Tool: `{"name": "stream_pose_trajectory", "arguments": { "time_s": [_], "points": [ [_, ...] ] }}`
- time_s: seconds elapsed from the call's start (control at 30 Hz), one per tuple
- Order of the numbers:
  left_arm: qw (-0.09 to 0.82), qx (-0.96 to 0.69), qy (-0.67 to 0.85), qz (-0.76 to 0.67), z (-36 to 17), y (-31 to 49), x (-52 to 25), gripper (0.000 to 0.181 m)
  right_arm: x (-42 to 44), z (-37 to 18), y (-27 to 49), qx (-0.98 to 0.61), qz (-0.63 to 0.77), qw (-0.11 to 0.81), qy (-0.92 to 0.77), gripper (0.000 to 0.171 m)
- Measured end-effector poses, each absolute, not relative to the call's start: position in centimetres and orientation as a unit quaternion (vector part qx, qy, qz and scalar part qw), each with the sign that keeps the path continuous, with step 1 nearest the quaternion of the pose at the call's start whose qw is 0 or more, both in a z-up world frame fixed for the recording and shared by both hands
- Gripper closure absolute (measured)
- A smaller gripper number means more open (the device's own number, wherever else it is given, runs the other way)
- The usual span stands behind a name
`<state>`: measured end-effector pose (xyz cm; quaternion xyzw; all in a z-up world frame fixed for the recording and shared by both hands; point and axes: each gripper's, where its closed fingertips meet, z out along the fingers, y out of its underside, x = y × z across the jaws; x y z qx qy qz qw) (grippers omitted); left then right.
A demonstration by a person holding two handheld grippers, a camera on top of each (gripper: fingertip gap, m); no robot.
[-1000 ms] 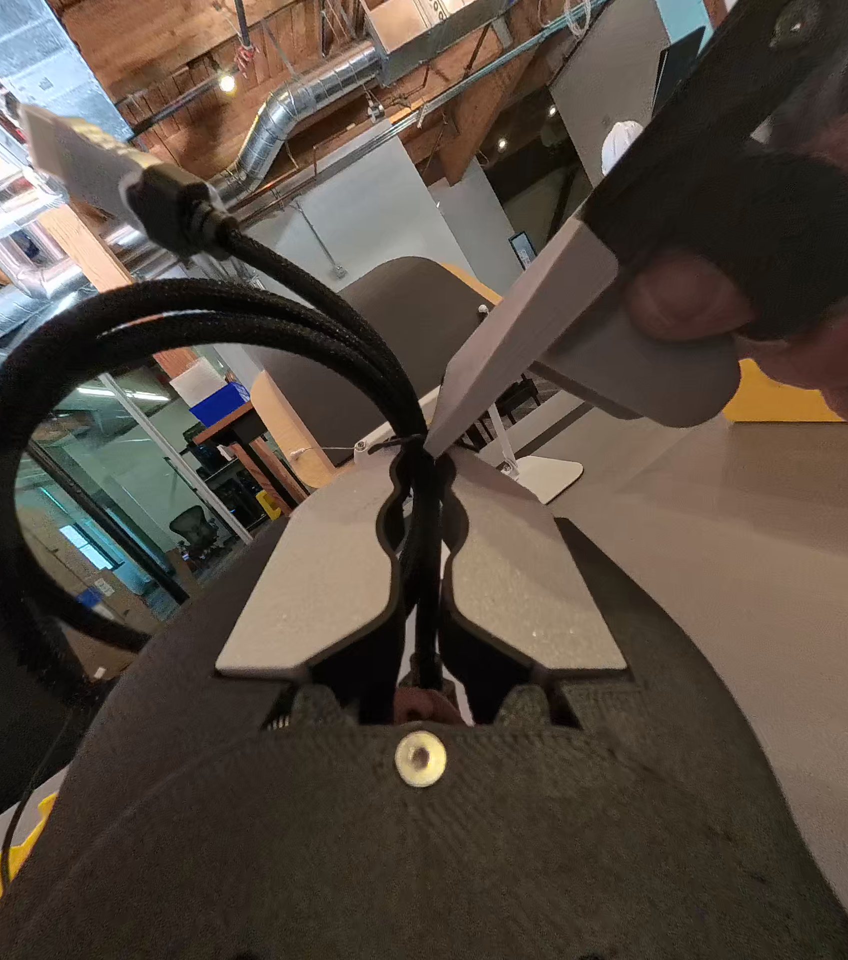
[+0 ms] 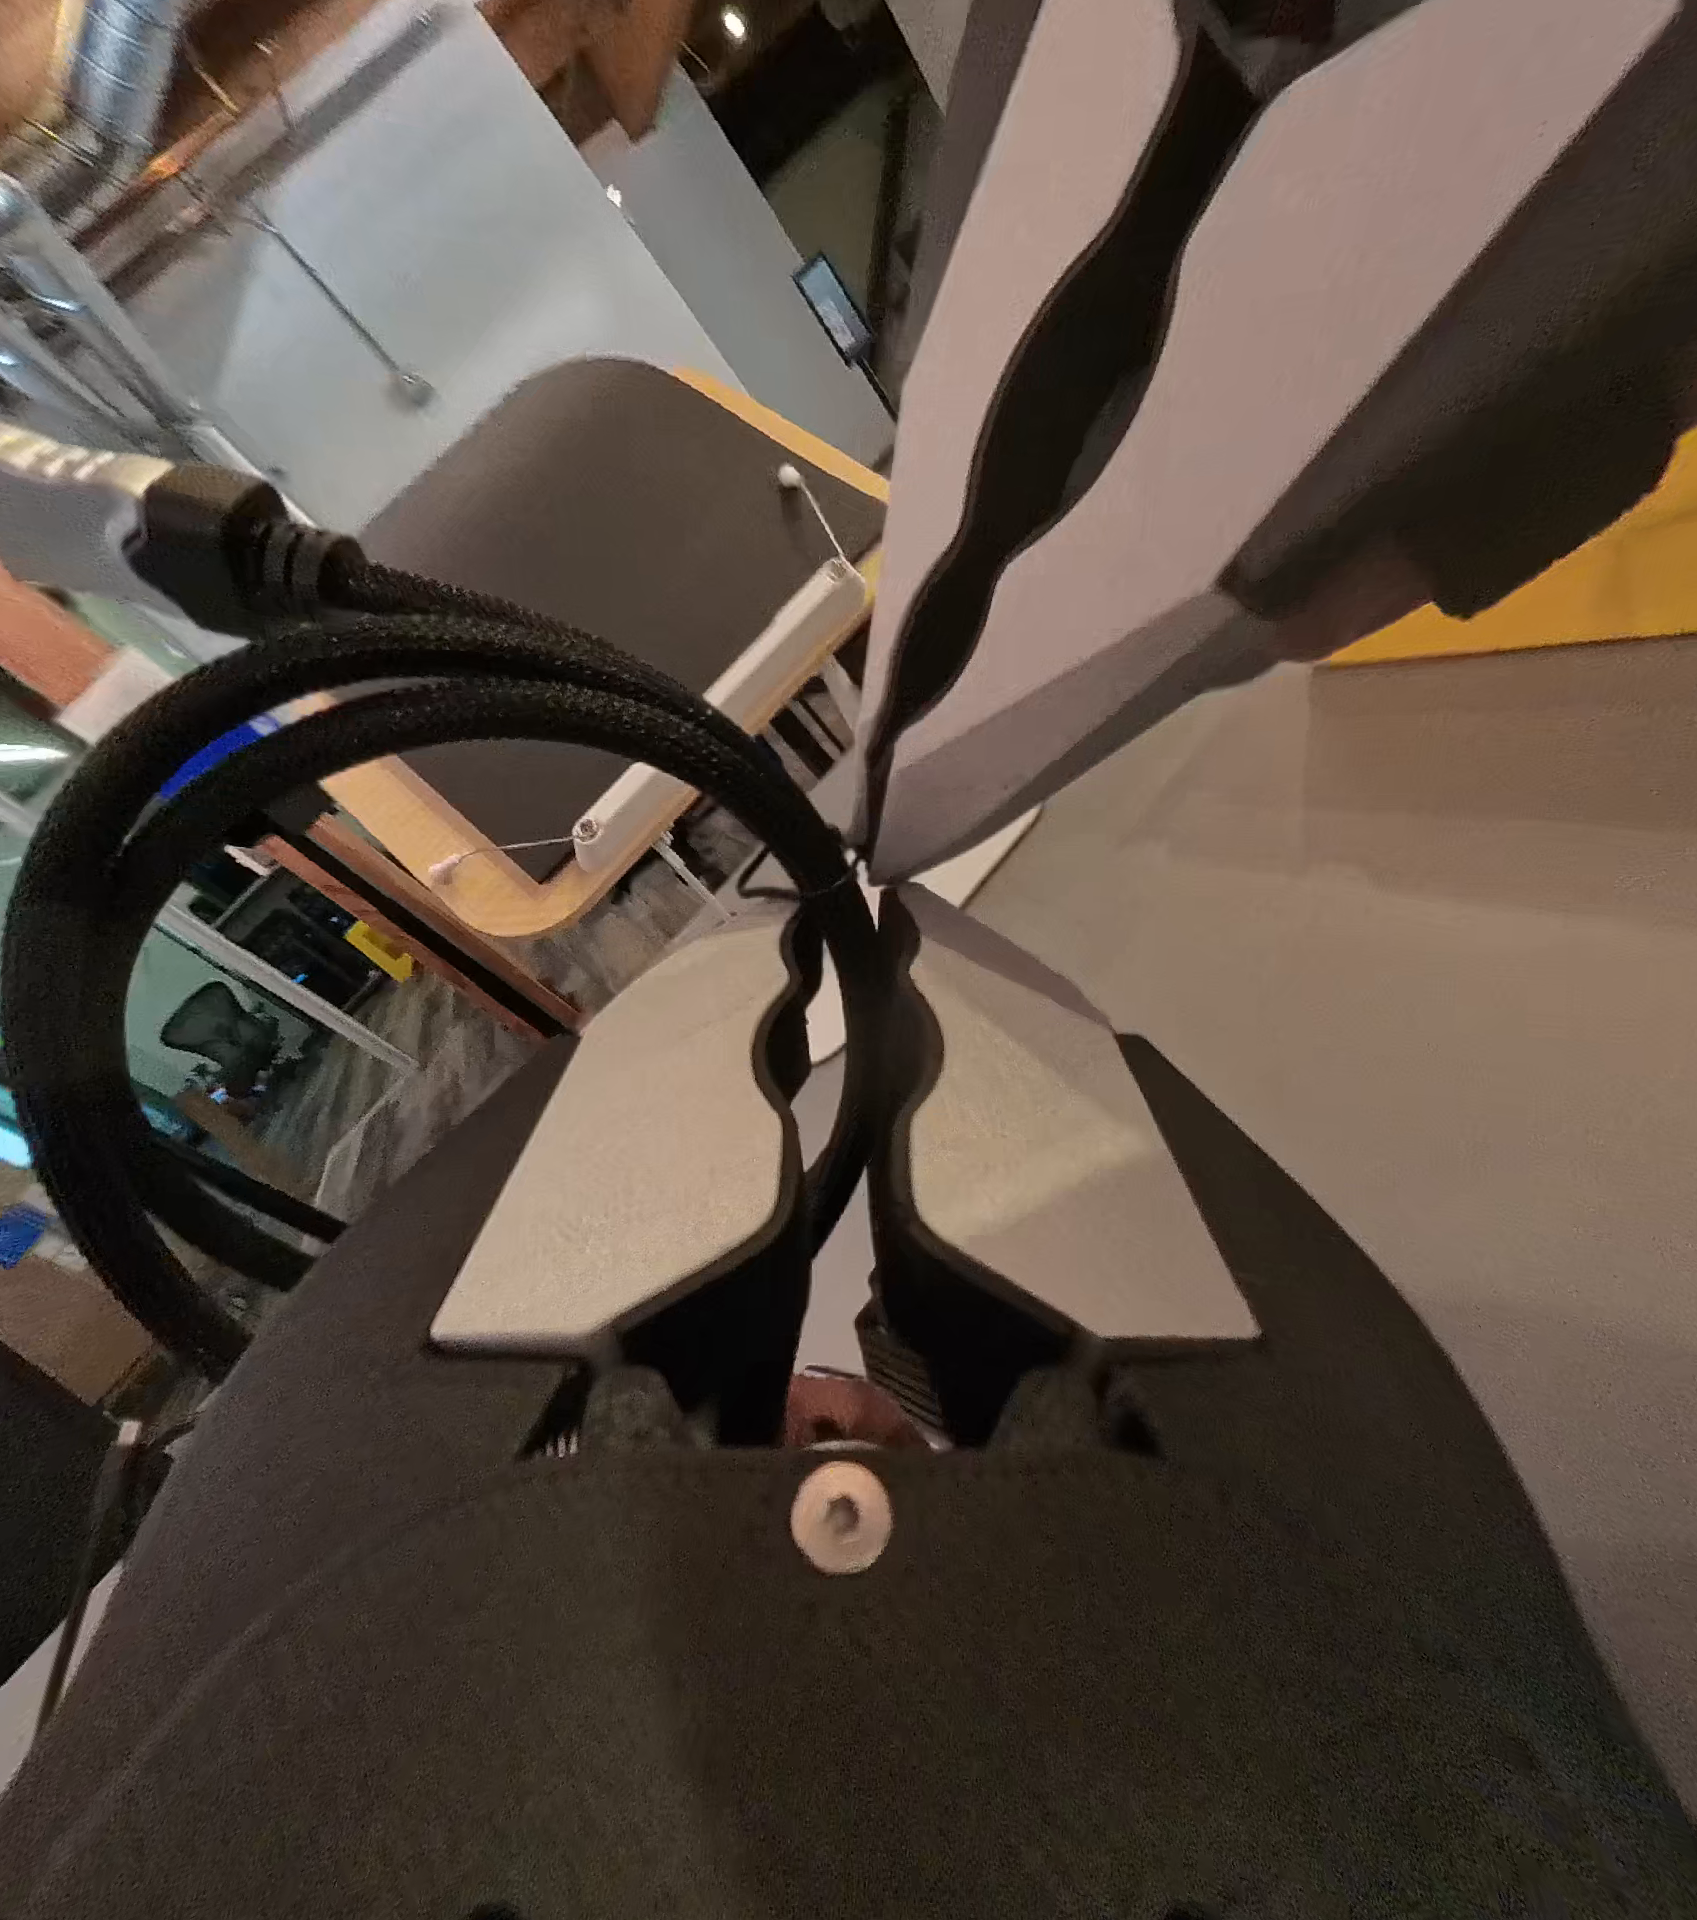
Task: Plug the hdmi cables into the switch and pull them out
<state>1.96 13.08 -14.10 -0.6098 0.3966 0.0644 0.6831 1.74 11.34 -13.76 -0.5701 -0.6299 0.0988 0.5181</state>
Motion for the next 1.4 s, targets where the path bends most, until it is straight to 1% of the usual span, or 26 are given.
{"name": "stream_pose_trajectory", "arguments": {
  "time_s": [0.27, 0.43, 0.6, 0.7, 0.87, 1.1, 1.2, 1.3, 1.4],
  "points": [
    [0.57, -0.67, 0.472, 0.055, -15.4, 12.9, 2.2, 0.174, 2.3, -14.7, 11.5, -0.5, -0.061, 0.51, -0.697, 0.171],
    [0.525, -0.694, 0.492, 0.029, -15.7, 12.5, 2.3, 0.173, 2.5, -14.8, 11.4, -0.444, -0.138, 0.502, -0.729, 0.171],
    [0.461, -0.717, 0.521, -0.053, -16.3, 11.6, 2.5, 0.173, 2.5, -15.1, 10.9, -0.38, -0.19, 0.485, -0.765, 0.171],
    [0.405, -0.725, 0.549, -0.092, -16.5, 11.1, 2.5, 0.173, 2.5, -15.3, 10.8, -0.338, -0.221, 0.467, -0.786, 0.171],
    [0.301, -0.735, 0.596, -0.119, -17.7, 10.8, 2.2, 0.173, 2.3, -16.1, 10.7, -0.282, -0.257, 0.44, -0.813, 0.171],
    [0.169, -0.711, 0.669, -0.134, -19.1, 10.4, 1.5, 0.174, 2.0, -17.4, 10.4, -0.239, -0.267, 0.419, -0.834, 0.171],
    [0.124, -0.689, 0.7, -0.139, -19.7, 10.2, 1.4, 0.173, 2.0, -18.0, 10.4, -0.255, -0.245, 0.415, -0.838, 0.171],
    [0.127, -0.672, 0.715, -0.143, -19.8, 10.6, 1.8, 0.172, 2.4, -18.0, 10.7, -0.33, -0.16, 0.424, -0.828, 0.171],
    [0.19, -0.681, 0.696, -0.123, -19.6, 12.2, 2.5, 0.166, 3.0, -17.9, 11.9, -0.396, -0.116, 0.43, -0.803, 0.171]
  ]
}}
